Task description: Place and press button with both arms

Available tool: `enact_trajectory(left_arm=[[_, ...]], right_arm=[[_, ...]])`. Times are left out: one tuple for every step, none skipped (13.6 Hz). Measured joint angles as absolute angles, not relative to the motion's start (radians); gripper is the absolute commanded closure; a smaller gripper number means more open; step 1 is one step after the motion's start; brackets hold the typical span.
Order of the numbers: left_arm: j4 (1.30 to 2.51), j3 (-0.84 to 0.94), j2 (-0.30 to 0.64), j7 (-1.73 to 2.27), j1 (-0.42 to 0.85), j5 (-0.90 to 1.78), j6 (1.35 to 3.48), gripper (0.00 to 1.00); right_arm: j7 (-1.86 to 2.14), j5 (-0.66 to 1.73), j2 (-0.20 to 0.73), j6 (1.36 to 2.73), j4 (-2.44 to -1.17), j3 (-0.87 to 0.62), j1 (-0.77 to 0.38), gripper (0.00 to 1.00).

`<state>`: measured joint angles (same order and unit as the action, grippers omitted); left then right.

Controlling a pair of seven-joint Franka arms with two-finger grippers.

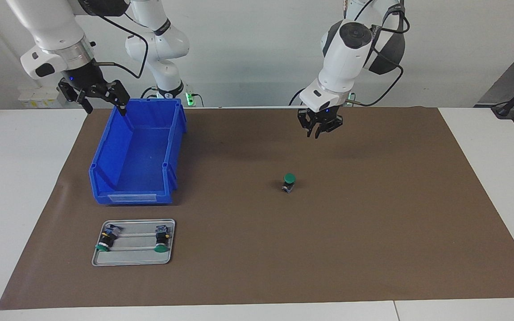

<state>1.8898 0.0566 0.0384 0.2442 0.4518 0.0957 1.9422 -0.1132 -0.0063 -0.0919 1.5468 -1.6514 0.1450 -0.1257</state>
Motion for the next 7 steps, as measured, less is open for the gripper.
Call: enact_trajectory(left_arm=[[1.894, 0.057, 0.062, 0.256, 0.457, 0.096, 1.976, 1.0], [1.902, 0.057, 0.078, 0.263, 0.46, 0.096, 2.008, 1.0], [1.92, 0.057, 0.087, 0.267, 0.462, 0.096, 2.053, 1.0], [1.945, 0.057, 0.093, 0.269, 0.464, 0.096, 2.11, 1.0], [1.966, 0.057, 0.102, 0.269, 0.464, 0.096, 2.155, 1.0], [1.977, 0.056, 0.115, 0.27, 0.464, 0.096, 2.188, 1.0], [1.981, 0.056, 0.133, 0.27, 0.465, 0.096, 2.222, 1.0]], right_arm=[[-0.113, -0.006, -0.092, 1.547, -1.651, 0.145, -0.126, 0.0], [-0.113, -0.006, -0.092, 1.547, -1.651, 0.145, -0.126, 0.0], [-0.113, -0.006, -0.092, 1.547, -1.651, 0.145, -0.126, 0.0], [-0.113, -0.006, -0.092, 1.547, -1.651, 0.145, -0.126, 0.0], [-0.113, -0.006, -0.092, 1.547, -1.652, 0.145, -0.126, 0.0], [-0.113, -0.006, -0.092, 1.547, -1.652, 0.145, -0.126, 0.0], [-0.113, -0.006, -0.092, 1.547, -1.652, 0.145, -0.126, 0.0]])
